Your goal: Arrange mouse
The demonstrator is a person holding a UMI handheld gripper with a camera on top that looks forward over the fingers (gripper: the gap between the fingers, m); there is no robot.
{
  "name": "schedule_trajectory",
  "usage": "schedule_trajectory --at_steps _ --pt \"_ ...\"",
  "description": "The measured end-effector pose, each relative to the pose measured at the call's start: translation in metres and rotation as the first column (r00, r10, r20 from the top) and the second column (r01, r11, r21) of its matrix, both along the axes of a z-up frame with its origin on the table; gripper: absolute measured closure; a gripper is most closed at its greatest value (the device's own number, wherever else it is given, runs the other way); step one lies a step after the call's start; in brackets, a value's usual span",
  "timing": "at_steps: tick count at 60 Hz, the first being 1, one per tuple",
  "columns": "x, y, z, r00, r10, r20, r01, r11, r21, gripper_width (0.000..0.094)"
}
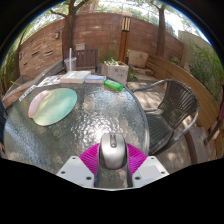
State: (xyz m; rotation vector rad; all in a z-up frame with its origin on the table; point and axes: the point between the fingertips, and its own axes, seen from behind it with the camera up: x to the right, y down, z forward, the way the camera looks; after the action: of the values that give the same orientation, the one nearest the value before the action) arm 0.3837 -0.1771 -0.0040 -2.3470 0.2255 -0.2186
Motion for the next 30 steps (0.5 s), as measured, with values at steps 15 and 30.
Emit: schedule_trajectory --at_steps 15,30 --pt "0.028 0.049 0.138 0.987 -0.107 0.12 0.082 0.977 0.199 0.0561" --pt "-0.07 0.19 0.23 0.996 0.063 0.07 -0.086 0.917 0.389 0.0563"
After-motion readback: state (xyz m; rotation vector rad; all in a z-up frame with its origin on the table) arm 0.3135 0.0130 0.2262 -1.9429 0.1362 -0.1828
